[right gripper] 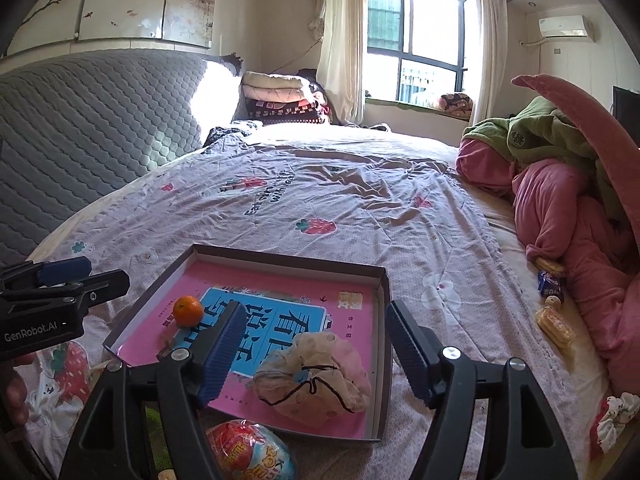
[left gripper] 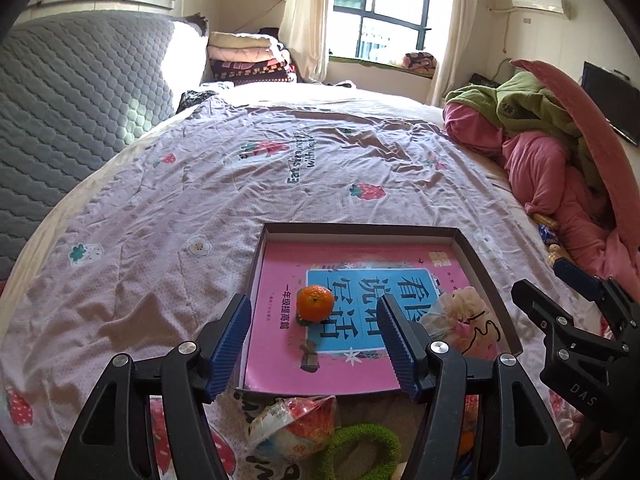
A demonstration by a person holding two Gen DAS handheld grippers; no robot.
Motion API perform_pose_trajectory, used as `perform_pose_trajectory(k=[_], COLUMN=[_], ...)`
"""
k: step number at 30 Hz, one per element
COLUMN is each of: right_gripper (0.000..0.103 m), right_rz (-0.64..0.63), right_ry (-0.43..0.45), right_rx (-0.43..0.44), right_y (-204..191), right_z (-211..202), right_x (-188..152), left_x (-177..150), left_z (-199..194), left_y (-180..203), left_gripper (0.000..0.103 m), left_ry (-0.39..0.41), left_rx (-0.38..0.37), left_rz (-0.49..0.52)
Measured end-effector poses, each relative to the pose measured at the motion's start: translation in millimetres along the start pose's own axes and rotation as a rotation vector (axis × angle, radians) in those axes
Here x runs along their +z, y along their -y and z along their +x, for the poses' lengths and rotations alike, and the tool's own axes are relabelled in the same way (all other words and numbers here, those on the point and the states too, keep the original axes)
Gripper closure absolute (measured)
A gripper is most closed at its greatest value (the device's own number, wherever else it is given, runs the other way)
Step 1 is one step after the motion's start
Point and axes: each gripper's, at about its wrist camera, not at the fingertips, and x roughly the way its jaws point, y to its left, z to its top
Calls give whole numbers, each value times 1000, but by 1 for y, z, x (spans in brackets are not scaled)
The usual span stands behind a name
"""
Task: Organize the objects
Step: 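Withdraw both open tools back out of the box, then move the left tool toward the green fuzzy ring while the right tool approaches the blue cookie packet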
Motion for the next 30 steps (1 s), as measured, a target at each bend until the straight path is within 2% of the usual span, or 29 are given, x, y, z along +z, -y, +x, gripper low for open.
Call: perform_pose_trajectory(k=[13,30], right_gripper=[30,28], right_rz=[7,-28], right_ry=[43,64], right_rx=[7,3], right_y=[-4,-5], right_z=[-35,-62], right_x=[-11,-31], left_x=[-31,-76], left_z=[-25,-32], left_y=[-7,-9], left_gripper=[36,36], left_ry=[-3,-38], left_rx=[16,15], left_rz=[-11,-12])
